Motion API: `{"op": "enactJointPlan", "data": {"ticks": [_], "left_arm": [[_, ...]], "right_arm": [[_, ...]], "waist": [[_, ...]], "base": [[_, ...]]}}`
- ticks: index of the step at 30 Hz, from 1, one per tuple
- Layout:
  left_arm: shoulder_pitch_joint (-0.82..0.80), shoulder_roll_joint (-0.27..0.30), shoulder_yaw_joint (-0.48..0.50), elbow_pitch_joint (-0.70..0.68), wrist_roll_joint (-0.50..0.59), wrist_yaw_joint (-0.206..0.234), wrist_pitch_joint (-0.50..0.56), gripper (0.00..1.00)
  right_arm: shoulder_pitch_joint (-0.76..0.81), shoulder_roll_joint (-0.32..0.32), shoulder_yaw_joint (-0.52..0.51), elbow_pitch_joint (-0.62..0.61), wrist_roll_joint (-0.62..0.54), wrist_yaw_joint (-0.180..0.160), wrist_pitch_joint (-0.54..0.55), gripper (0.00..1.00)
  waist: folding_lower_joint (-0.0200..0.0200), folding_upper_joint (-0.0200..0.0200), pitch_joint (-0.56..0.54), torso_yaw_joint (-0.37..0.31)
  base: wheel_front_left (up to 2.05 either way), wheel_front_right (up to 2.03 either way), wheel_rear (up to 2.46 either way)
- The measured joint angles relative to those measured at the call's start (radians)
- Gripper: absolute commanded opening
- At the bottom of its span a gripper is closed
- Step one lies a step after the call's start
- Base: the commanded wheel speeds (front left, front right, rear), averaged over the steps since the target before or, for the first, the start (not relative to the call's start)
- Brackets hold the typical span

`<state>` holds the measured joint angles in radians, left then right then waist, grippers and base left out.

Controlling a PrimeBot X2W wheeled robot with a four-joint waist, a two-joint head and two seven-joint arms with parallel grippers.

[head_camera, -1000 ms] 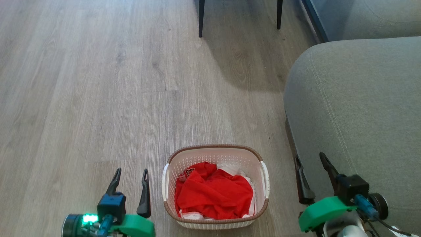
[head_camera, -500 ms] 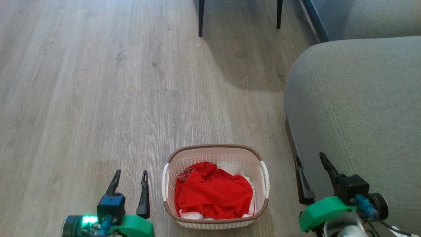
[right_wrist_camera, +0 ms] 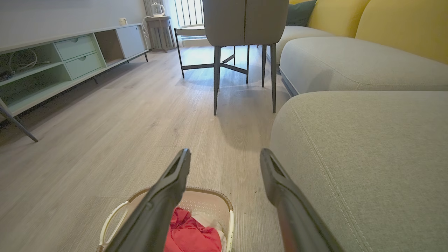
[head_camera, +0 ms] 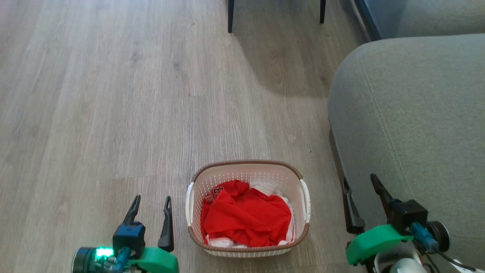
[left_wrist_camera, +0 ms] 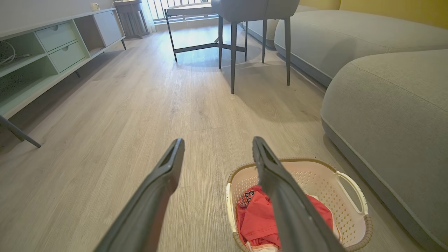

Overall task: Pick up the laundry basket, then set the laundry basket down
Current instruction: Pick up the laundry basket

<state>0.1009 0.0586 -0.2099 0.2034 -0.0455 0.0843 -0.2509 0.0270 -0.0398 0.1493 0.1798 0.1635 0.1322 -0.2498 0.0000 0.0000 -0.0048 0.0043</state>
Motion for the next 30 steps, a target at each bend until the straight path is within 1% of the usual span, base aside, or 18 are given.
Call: {"op": "enactJointPlan", "data": {"ticks": [5, 11, 15, 18, 24, 29, 30], "left_arm": [[-0.009, -0.001, 0.000, 0.007, -0.002, -0.006, 0.000, 1.00], [-0.089, -0.002, 0.001, 0.030, -0.018, -0.023, -0.001, 1.00], [-0.147, -0.005, 0.002, 0.055, -0.019, -0.024, -0.001, 1.00], [-0.203, -0.007, 0.009, 0.079, -0.020, -0.024, -0.001, 1.00], [-0.339, -0.012, 0.023, 0.160, -0.037, -0.041, -0.001, 1.00], [-0.436, -0.016, 0.018, 0.230, -0.059, -0.041, -0.001, 1.00], [-0.475, -0.017, 0.013, 0.259, -0.065, -0.042, -0.001, 1.00]], "right_arm": [[-0.012, 0.000, -0.010, 0.015, 0.000, 0.000, 0.000, 1.00], [-0.106, 0.000, -0.016, 0.051, -0.002, 0.000, 0.000, 1.00], [-0.160, -0.001, -0.017, 0.079, -0.006, 0.000, 0.000, 1.00], [-0.212, -0.001, -0.021, 0.104, -0.013, 0.000, 0.000, 1.00], [-0.355, -0.004, -0.024, 0.172, -0.018, 0.000, -0.002, 1.00], [-0.438, -0.006, -0.024, 0.241, -0.040, 0.000, -0.003, 1.00], [-0.468, -0.007, -0.024, 0.263, -0.042, 0.000, -0.004, 1.00]], "waist": [[0.0000, 0.0000, 0.035, 0.000], [0.0000, 0.0000, 0.111, 0.000], [0.0001, 0.0000, 0.176, 0.000], [0.0002, 0.0000, 0.235, -0.002], [0.0003, 0.0000, 0.366, -0.011], [0.0004, 0.0000, 0.479, -0.016], [0.0004, 0.0000, 0.523, -0.016]], "base": [[0.00, 0.00, 0.00], [0.00, 0.00, 0.00], [0.00, 0.00, 0.00], [0.00, 0.00, 0.00], [0.00, 0.00, 0.00], [0.00, 0.00, 0.00], [0.00, 0.00, 0.00]]}}
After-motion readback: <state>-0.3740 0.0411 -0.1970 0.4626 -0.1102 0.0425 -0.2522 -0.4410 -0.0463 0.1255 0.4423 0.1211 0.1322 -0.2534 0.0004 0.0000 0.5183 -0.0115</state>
